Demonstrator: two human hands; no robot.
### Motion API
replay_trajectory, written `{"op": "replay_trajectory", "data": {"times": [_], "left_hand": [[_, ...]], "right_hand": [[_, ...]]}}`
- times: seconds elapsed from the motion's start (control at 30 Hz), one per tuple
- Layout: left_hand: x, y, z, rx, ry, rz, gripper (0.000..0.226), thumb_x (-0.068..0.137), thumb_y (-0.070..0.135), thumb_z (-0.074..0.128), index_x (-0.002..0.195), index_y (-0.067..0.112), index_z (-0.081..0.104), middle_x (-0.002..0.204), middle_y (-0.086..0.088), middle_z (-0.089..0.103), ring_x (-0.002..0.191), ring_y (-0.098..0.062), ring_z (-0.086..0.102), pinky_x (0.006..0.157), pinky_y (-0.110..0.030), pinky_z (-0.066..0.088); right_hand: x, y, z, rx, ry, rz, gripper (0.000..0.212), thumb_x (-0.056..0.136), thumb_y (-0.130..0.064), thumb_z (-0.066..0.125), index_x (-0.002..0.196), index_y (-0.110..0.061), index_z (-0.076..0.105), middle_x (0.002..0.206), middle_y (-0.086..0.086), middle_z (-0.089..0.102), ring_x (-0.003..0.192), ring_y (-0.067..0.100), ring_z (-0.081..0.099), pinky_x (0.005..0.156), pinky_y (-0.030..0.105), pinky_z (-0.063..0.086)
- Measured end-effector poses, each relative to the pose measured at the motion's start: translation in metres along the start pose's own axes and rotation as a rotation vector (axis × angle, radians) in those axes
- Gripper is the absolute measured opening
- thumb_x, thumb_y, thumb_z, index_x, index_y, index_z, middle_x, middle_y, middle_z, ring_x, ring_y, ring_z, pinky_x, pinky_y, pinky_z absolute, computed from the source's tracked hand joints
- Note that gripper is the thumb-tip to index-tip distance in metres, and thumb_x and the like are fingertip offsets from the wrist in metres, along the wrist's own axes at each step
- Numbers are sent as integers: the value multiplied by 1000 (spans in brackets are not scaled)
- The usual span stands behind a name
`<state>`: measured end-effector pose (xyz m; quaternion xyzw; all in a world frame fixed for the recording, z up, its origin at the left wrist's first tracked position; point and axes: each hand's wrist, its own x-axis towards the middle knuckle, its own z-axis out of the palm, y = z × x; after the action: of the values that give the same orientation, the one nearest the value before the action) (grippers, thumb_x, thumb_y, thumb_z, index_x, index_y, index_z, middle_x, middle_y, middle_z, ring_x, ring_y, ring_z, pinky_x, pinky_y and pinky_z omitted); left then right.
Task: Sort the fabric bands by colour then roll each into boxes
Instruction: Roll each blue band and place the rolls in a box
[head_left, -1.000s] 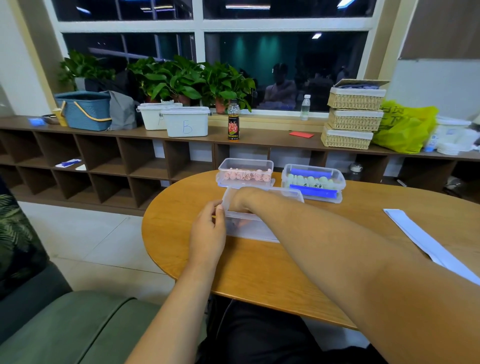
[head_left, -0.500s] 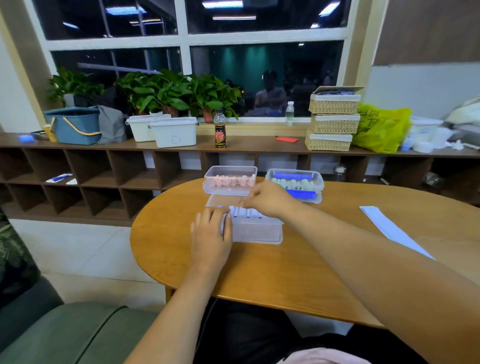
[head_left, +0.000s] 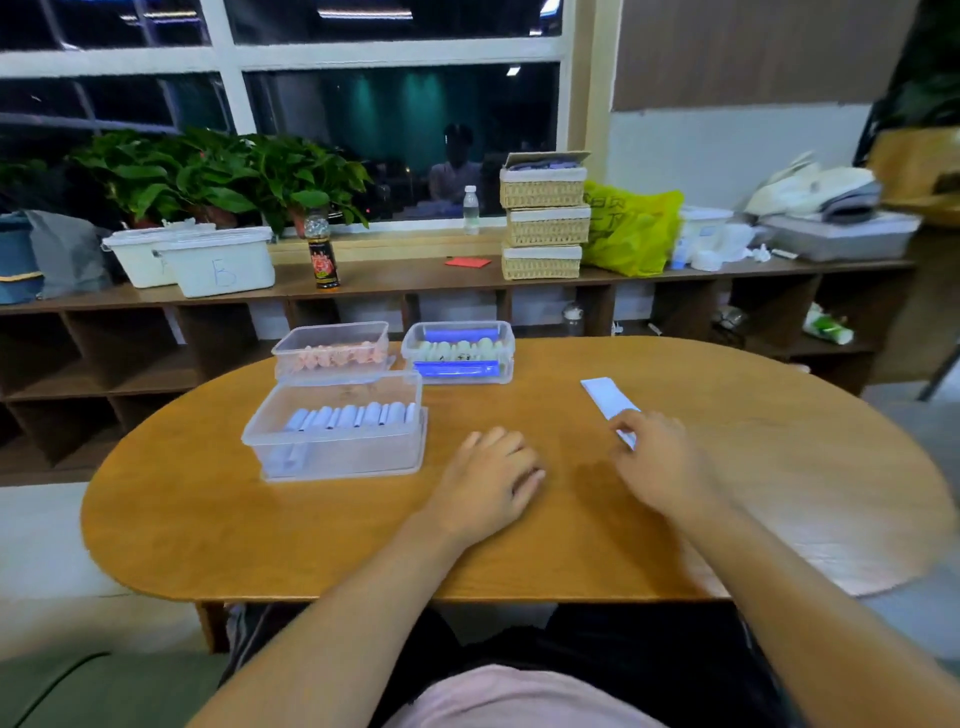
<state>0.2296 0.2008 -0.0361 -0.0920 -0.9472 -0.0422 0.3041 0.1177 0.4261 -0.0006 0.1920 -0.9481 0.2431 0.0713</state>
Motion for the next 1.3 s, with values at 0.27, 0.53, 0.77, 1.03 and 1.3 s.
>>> {"op": "replay_trajectory", "data": {"times": [0.27,0.53,0.77,1.03,1.3], "left_hand": [[9,-7,12,-243,-121,-254,13,102,38,60,104,32,71,98,17,58,99,-6,51,96,-35,49],[7,-4,4,-276,-173,-292,14,102,41,56,105,36,69,100,20,58,101,-1,52,93,-32,51],[8,-2,-2,-294,-154,-319,12,104,38,56,106,35,68,100,20,59,101,1,51,86,-26,49],[6,1,-3,-355,-117,-363,16,102,37,58,116,35,64,101,20,59,101,2,54,90,-31,55],[5,3,-14,-512,-60,-484,66,99,56,65,156,41,35,152,18,46,135,0,48,108,-33,52]], "right_hand": [[-8,62,-8,10,-35,144,52,91,-47,63,140,-31,58,119,-2,68,111,27,61,83,43,58],[3,64,-26,-20,-86,196,26,88,-23,69,112,-15,64,89,0,67,80,23,65,59,32,49],[22,53,-42,-176,-68,170,16,88,-28,59,97,-22,71,79,3,67,72,25,64,61,32,53],[37,-1,-75,-77,47,86,16,95,-30,55,85,-31,67,73,-1,68,69,22,61,59,28,42],[33,-49,-93,834,-280,103,22,93,-23,62,76,-11,53,73,9,47,64,24,46,58,32,32]]}}
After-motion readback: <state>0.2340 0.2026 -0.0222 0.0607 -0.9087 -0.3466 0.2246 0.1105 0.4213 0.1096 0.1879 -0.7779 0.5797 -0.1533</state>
